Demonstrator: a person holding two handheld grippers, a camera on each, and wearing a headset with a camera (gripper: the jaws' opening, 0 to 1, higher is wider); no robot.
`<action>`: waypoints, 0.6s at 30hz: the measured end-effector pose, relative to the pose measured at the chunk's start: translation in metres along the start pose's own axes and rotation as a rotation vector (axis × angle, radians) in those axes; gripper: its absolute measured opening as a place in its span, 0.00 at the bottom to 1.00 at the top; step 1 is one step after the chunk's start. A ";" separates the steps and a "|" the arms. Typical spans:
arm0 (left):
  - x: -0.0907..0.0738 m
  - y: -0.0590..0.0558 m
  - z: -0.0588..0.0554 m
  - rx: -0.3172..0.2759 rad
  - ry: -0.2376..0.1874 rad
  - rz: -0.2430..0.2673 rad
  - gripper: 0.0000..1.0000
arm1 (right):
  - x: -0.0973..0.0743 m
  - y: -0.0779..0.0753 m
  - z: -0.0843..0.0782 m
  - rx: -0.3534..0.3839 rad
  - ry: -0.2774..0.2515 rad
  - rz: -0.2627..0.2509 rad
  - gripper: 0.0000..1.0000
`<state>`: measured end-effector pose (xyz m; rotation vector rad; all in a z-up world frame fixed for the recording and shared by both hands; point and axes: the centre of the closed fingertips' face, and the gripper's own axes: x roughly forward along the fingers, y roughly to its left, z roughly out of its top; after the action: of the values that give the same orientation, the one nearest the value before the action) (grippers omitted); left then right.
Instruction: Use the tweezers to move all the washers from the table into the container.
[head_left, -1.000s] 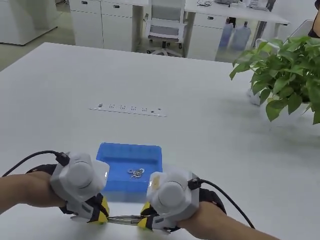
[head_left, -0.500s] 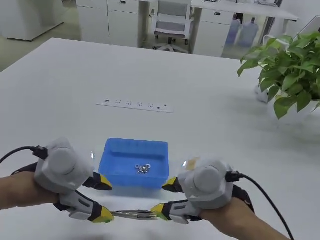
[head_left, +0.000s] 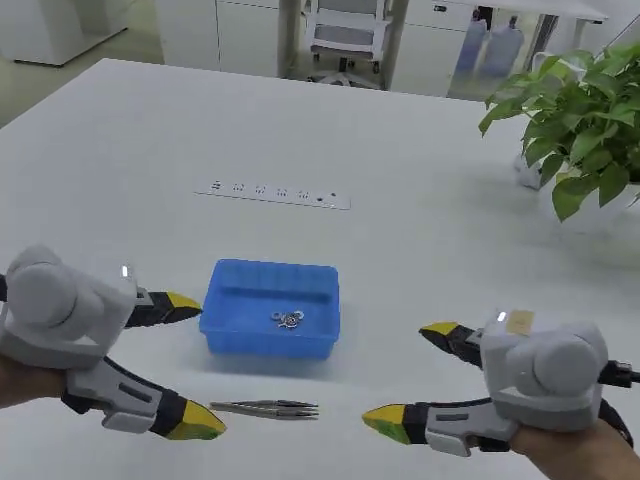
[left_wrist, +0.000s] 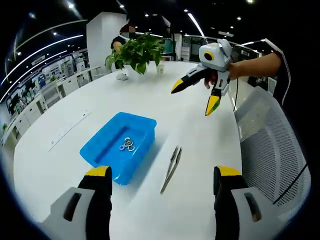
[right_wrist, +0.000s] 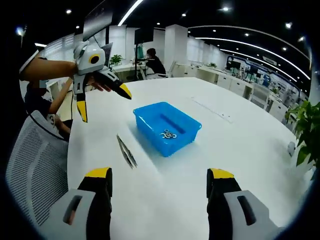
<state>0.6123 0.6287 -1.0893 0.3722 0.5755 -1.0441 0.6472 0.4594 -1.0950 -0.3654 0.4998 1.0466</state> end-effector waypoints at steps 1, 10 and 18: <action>0.000 -0.001 0.000 0.001 0.000 0.001 0.92 | -0.003 -0.001 0.000 0.002 -0.006 -0.003 0.82; -0.002 0.003 0.004 0.024 -0.014 0.022 0.99 | -0.014 -0.003 -0.008 0.022 -0.011 -0.013 0.97; -0.003 0.005 0.005 0.027 -0.016 0.030 0.99 | -0.012 0.002 -0.008 0.014 -0.010 -0.002 1.00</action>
<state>0.6168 0.6303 -1.0832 0.3952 0.5406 -1.0256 0.6384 0.4473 -1.0950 -0.3479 0.4972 1.0417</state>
